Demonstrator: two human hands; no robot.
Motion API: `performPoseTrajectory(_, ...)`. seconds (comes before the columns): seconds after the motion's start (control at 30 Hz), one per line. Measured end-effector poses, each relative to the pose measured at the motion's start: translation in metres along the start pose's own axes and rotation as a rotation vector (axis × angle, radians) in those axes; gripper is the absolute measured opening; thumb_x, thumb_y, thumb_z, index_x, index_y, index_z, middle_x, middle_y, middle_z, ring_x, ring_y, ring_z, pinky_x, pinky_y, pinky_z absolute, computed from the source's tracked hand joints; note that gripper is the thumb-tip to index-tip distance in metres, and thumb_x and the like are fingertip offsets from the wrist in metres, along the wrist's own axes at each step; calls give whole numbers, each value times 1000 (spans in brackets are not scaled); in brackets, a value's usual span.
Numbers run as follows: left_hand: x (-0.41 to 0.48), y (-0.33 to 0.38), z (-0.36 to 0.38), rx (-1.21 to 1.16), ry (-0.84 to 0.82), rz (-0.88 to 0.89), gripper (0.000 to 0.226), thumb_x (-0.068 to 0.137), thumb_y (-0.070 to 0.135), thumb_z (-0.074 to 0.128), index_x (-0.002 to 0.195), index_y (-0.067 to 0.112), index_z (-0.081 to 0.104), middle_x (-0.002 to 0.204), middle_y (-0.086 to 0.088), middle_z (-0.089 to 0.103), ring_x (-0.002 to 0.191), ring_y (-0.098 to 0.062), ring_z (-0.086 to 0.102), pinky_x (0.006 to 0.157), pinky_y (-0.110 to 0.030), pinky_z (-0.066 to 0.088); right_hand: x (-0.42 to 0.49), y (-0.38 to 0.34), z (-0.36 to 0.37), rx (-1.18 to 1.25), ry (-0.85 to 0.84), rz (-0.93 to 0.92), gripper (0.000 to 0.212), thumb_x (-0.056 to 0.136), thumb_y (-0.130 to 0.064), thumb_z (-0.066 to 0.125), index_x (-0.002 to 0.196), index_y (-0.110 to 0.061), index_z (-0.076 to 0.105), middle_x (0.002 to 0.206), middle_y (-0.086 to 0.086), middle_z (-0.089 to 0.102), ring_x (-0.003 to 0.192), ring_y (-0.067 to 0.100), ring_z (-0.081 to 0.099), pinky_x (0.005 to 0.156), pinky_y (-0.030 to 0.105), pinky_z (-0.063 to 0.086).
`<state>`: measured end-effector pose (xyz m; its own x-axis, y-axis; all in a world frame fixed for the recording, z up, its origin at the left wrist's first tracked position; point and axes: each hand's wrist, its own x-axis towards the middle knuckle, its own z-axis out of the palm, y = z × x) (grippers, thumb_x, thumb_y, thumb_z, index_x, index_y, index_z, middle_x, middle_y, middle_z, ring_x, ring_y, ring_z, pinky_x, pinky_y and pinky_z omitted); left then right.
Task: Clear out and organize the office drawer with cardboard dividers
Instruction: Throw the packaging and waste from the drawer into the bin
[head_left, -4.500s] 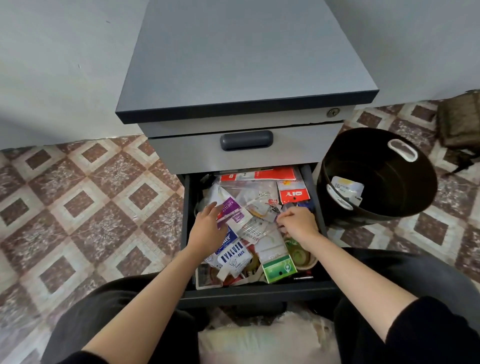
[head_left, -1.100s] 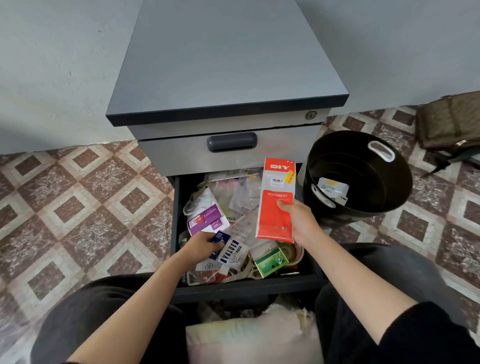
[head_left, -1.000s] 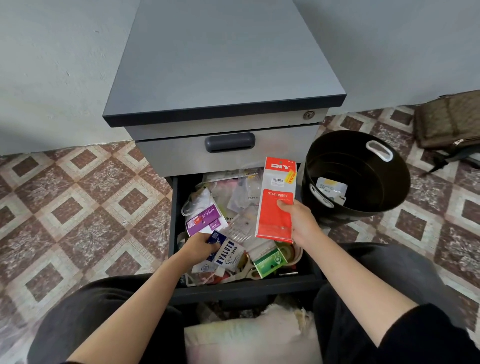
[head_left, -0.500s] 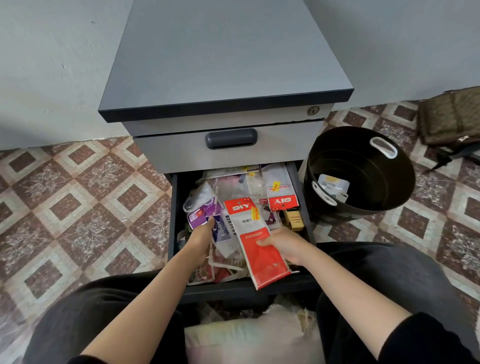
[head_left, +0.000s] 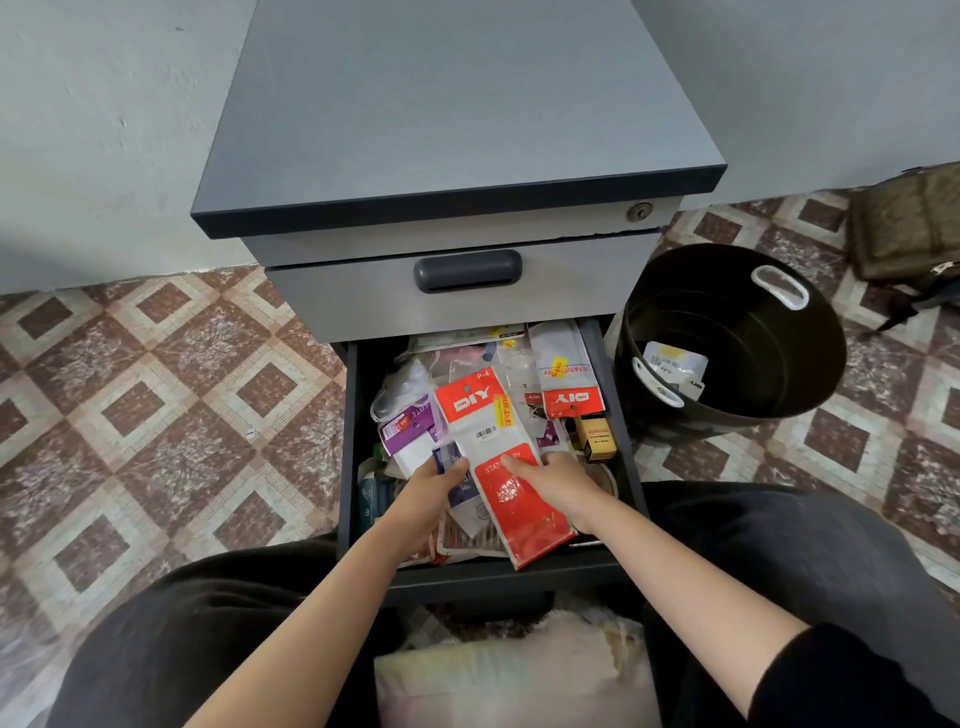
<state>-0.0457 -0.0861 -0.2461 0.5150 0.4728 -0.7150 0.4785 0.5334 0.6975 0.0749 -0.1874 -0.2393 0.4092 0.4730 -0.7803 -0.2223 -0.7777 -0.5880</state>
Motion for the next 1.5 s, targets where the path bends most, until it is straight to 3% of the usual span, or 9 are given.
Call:
performPoseTrajectory(0.17,-6,-1,5,-32,-64,15,18,99,14,42,113,18,53,104,0,66,92,-14,63,75,-29,50,-3,-2,2,-43,71,-52,52,91,-52,48,124,-13,49,116,6,62,104,21,60,74,26,43)
performPoseTrajectory(0.33,-9,4,5,-50,-103,11,17,97,9,46,104,20,56,101,1,66,92,-15,63,76,-30,50,-4,-2,-2,-12,105,-98,43,91,-49,49,110,-12,58,94,0,65,72,8,57,57,16,39)
performPoseTrajectory(0.53,-13,8,10,14,-36,39,24,95,7,49,119,11,51,113,-6,64,92,-16,62,84,-33,50,-2,-4,-6,0,93,-91,41,85,-47,62,103,-10,61,101,5,68,88,18,64,70,24,49)
performPoseTrajectory(0.73,-28,19,18,-2,-18,65,20,95,5,49,114,10,53,100,-2,65,85,-15,63,69,-24,51,-17,-11,-14,181,15,-154,38,87,-33,64,119,-14,55,107,4,66,95,19,64,81,34,53)
performPoseTrajectory(0.97,-47,34,32,279,65,153,46,92,17,58,133,9,39,127,-9,57,97,-19,61,64,-18,51,-39,-14,-26,270,67,-198,29,89,-25,62,114,-14,54,106,6,65,95,24,64,84,40,53)
performPoseTrajectory(1.1,-58,44,55,492,108,281,72,88,24,64,146,16,21,144,-6,42,123,-26,50,91,-35,47,-53,-10,-44,312,149,-249,16,90,-13,53,101,-7,63,90,11,66,80,23,63,75,34,51)
performPoseTrajectory(1.23,-65,52,83,595,82,402,75,89,26,62,148,15,17,145,-3,40,129,-25,43,104,-37,40,-65,-8,-69,331,226,-267,6,92,-14,47,96,-15,52,90,8,62,81,20,61,73,33,48)
performPoseTrajectory(1.37,-65,65,119,625,47,449,60,90,23,60,141,13,32,135,-5,51,117,-21,53,84,-27,45,-72,-5,-103,330,318,-309,16,97,-15,38,112,-20,37,98,4,55,88,20,58,76,34,47)
performPoseTrajectory(1.5,-50,79,153,535,29,445,61,88,24,63,141,12,34,131,-5,52,112,-22,57,83,-30,50,-70,-3,-138,358,393,-313,17,99,-20,36,115,-21,41,107,9,59,99,28,60,88,43,50)
